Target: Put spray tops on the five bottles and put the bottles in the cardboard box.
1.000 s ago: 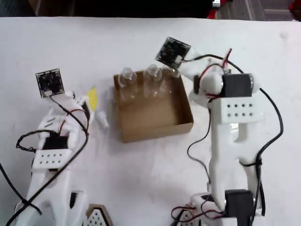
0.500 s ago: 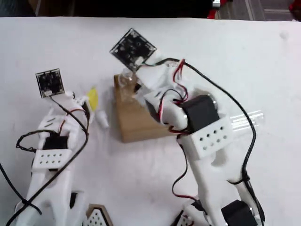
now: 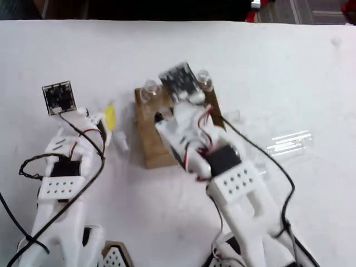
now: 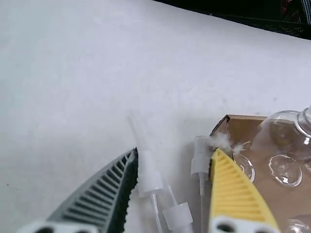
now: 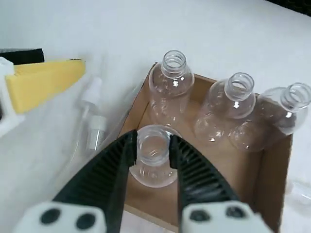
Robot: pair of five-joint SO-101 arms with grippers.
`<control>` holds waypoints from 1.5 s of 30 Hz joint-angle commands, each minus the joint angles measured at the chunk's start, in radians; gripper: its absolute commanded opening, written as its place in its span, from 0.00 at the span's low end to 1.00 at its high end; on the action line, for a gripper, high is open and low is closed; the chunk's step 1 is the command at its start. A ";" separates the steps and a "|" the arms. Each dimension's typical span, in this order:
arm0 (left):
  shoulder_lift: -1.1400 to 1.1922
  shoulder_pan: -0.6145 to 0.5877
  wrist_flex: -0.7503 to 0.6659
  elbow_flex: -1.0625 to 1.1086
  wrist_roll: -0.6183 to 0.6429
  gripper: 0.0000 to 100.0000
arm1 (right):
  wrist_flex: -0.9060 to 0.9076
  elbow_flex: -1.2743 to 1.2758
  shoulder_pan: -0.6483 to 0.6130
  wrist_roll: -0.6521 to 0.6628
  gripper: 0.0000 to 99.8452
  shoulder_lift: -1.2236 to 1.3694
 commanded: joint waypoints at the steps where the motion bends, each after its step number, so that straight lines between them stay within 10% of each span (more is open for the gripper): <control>1: -0.010 -0.010 -0.029 -0.009 -0.012 0.23 | -0.139 0.180 -0.012 -0.031 0.02 -0.150; 45: -0.010 -0.005 -0.029 -0.009 -0.012 0.23 | -0.266 0.333 -0.005 -0.023 0.02 -0.125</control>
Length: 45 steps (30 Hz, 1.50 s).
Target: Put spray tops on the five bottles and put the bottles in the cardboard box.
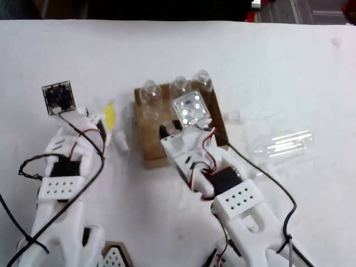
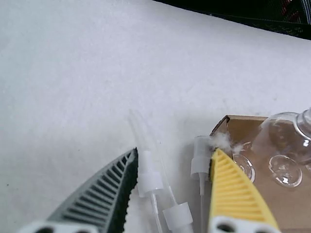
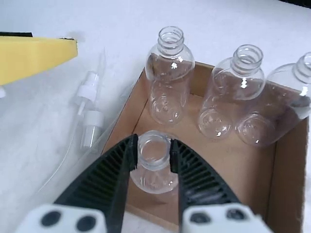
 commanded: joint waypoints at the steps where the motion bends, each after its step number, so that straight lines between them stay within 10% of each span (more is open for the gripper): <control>1: -0.010 -0.005 -0.029 -0.009 -0.011 0.23 | -0.015 0.000 -0.010 0.002 0.02 -0.001; 21: -0.010 -0.005 -0.029 -0.009 -0.011 0.23 | 0.188 -0.158 -0.001 0.002 0.17 -0.062; 29: -0.010 -0.005 -0.029 -0.009 -0.011 0.23 | 0.489 -0.436 0.272 0.006 0.17 -0.265; 45: -0.008 -0.007 -0.029 -0.009 -0.011 0.23 | 0.680 -0.525 0.848 1.181 0.17 0.104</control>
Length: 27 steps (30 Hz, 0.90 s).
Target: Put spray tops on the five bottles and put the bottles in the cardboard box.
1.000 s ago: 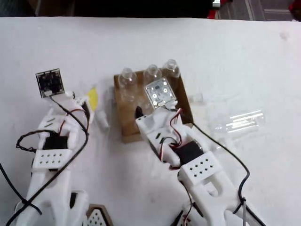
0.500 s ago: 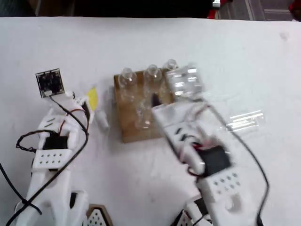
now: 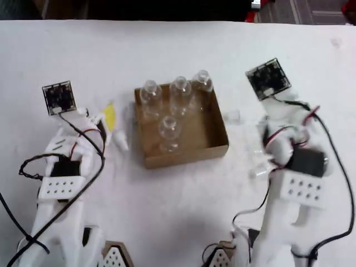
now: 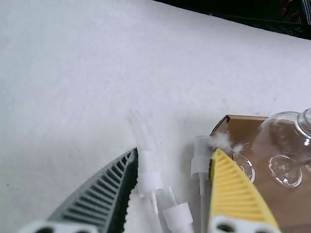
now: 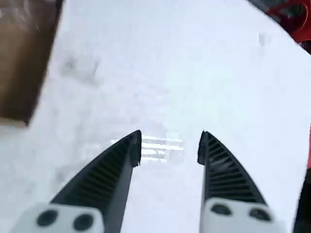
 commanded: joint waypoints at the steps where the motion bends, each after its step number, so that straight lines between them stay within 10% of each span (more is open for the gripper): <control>1: -0.008 -0.007 -0.029 -0.009 -0.011 0.23 | 0.050 0.005 0.076 0.499 0.17 0.071; 6: -0.008 -0.008 -0.026 -0.009 -0.011 0.23 | 0.053 0.138 0.076 0.783 0.17 0.114; 27: -0.005 -0.005 -0.051 0.020 -0.011 0.23 | 0.099 -0.038 0.062 1.192 0.17 0.292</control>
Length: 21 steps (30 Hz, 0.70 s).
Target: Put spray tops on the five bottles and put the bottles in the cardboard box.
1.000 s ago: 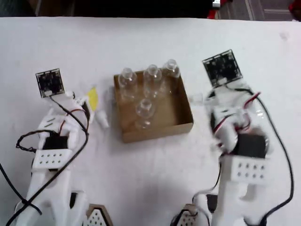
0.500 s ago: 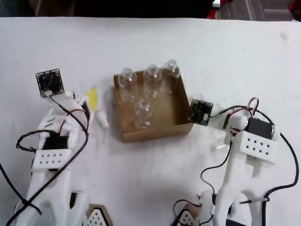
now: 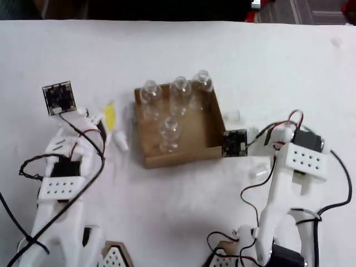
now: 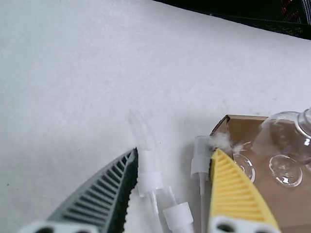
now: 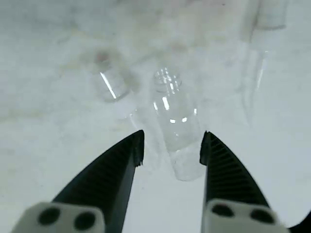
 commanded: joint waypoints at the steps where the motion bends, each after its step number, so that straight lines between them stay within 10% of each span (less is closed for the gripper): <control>1: -0.004 -0.005 -0.066 0.025 -0.011 0.23 | 0.077 -0.183 0.010 0.127 0.17 0.047; 21: -0.010 -0.005 -0.190 0.100 -0.080 0.23 | 0.312 -0.631 0.033 0.296 0.17 0.532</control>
